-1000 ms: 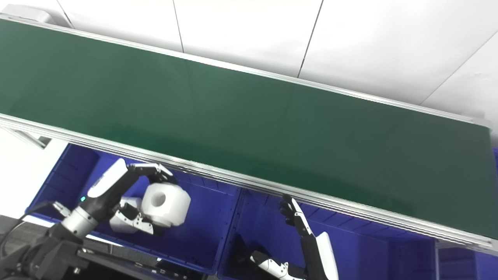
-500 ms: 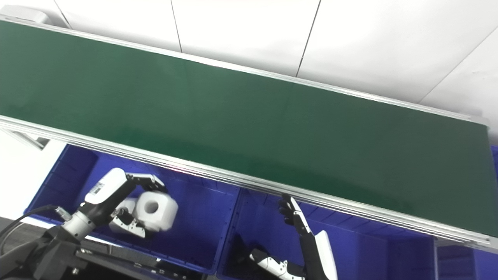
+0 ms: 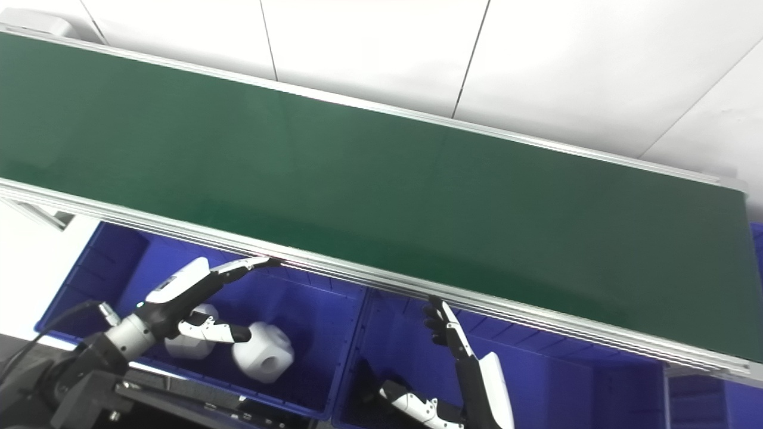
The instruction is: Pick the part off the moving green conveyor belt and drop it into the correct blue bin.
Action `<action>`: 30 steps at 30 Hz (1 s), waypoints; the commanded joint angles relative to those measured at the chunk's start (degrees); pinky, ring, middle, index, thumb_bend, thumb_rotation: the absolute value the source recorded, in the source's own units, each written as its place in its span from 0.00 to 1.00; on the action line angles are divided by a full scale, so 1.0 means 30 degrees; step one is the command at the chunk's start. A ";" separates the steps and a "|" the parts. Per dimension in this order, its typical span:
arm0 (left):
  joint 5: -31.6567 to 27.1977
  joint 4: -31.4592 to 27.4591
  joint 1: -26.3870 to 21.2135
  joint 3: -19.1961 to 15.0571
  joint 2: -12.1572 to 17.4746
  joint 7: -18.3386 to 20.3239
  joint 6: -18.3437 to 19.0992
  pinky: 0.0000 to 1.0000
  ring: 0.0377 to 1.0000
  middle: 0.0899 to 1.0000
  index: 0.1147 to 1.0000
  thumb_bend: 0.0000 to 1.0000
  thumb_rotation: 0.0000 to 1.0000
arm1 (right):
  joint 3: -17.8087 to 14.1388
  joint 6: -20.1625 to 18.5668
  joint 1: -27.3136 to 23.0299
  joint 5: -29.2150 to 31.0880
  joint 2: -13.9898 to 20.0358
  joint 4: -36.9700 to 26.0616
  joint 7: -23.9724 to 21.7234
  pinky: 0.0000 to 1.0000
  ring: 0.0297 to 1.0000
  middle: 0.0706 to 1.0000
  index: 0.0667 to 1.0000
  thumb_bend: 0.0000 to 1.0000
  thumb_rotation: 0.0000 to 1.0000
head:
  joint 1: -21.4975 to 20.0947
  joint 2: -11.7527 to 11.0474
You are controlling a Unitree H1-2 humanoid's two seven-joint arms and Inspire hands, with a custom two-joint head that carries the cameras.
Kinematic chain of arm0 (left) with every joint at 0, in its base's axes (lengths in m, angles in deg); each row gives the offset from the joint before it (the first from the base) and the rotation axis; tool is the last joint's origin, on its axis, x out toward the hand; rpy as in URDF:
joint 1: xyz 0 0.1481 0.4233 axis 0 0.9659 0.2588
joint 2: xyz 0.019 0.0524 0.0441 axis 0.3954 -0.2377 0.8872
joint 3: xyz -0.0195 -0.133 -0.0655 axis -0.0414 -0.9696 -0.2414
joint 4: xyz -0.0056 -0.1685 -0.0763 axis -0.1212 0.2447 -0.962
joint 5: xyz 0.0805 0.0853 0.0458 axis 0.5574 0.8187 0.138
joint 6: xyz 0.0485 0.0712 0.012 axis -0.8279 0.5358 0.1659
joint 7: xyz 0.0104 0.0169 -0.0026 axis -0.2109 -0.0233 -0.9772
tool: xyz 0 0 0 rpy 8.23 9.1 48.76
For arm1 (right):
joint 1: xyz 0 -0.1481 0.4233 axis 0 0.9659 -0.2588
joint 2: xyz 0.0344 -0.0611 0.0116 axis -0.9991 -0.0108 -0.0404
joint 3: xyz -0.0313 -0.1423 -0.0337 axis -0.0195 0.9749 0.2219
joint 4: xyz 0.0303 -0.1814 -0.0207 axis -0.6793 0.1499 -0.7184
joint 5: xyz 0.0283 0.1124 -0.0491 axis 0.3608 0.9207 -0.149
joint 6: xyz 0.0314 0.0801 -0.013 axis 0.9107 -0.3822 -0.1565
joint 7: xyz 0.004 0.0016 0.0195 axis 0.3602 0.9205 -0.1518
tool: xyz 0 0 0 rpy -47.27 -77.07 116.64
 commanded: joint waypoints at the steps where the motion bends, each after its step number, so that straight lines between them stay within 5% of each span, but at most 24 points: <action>1: -0.1014 -0.1257 0.0476 -0.0215 -0.0071 0.0052 -0.0675 0.82 0.86 0.87 0.85 0.80 0.83 | 0.0168 0.0198 0.0073 -0.0174 -0.0247 -0.0617 0.0203 0.78 0.84 0.87 0.94 0.80 0.59 | -0.1520 -0.0002; 8: -0.3468 -0.3558 0.1045 0.0484 -0.0553 0.1053 -0.0680 0.80 0.83 0.84 0.84 0.80 0.81 | 0.0855 -0.0356 0.0149 -0.1158 -0.1164 -0.0681 0.0340 0.78 0.84 0.88 0.95 0.80 0.57 | -0.5412 -0.0247; 24: -0.4107 -0.3430 0.1598 0.0728 -0.0967 0.1315 -0.0675 0.82 0.83 0.83 0.84 0.82 0.75 | 0.1218 -0.0612 0.0184 -0.2115 -0.1802 -0.0297 0.0584 0.76 0.86 0.91 0.98 0.82 0.60 | -0.6582 -0.0754; 30: -0.3961 -0.3066 0.1541 0.1046 -0.1336 0.1161 -0.0681 0.83 0.85 0.85 0.86 0.79 0.73 | 0.1076 -0.0494 0.0227 -0.2183 -0.1622 -0.0270 0.0786 0.75 0.84 0.90 0.97 0.82 0.59 | -0.4860 -0.0778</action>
